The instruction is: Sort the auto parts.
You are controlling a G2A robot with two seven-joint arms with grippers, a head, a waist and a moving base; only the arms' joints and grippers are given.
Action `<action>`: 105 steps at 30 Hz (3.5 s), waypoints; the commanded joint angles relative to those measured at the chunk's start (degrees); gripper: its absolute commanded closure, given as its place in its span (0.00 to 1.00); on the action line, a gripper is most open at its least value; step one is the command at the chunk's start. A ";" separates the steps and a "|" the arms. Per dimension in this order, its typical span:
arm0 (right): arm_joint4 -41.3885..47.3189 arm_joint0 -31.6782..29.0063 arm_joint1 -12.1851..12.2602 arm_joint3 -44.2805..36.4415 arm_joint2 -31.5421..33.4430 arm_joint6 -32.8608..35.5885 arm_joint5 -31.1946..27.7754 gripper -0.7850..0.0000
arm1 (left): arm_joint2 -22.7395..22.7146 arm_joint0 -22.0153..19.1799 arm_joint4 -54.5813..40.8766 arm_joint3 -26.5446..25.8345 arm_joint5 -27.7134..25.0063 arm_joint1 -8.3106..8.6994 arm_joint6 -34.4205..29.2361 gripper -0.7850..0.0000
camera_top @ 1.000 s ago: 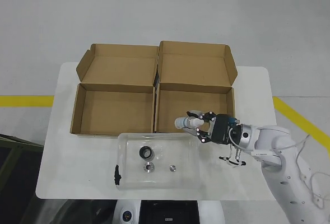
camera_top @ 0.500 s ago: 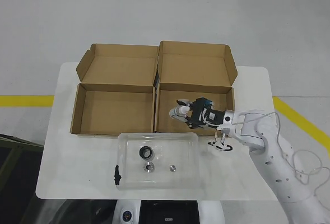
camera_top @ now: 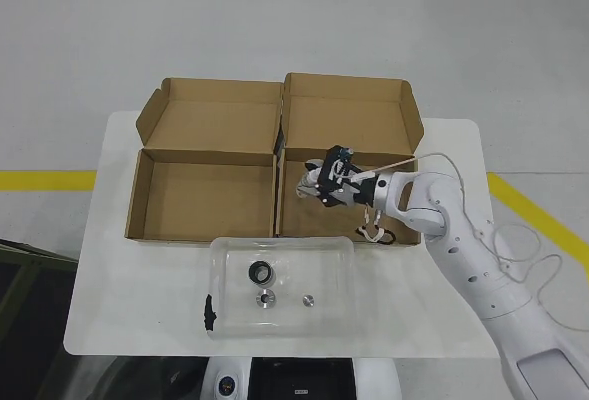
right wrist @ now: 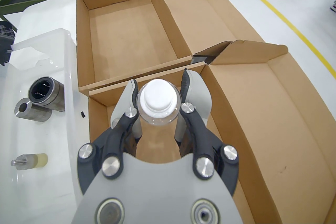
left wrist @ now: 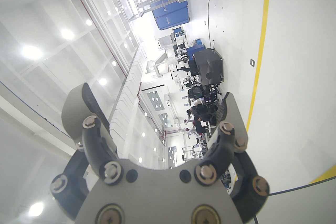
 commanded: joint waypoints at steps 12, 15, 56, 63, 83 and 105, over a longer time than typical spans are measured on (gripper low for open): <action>-2.18 5.38 -2.08 6.77 -5.26 1.82 2.18 0.99 | 0.00 0.00 0.00 0.00 0.00 0.00 0.00 0.00; -1.83 5.69 -2.42 8.48 -5.84 1.11 2.14 0.88 | 0.00 0.00 0.00 0.00 0.00 0.00 0.00 0.00; -1.83 -13.54 2.39 -24.21 6.55 12.98 -0.47 0.00 | 0.00 0.00 0.00 0.00 0.00 0.00 0.00 0.00; -2.04 -17.18 3.18 -27.07 7.64 14.30 -1.16 0.00 | 0.00 0.00 0.00 0.00 0.00 0.00 0.00 0.00; -9.75 -25.44 4.49 -30.11 3.61 13.71 -4.28 0.00 | 0.00 0.00 0.00 0.00 0.00 0.00 0.00 0.00; -14.93 -29.72 6.10 -35.00 4.48 11.03 -7.27 0.00 | 0.00 0.00 0.00 0.00 0.00 0.00 0.00 0.00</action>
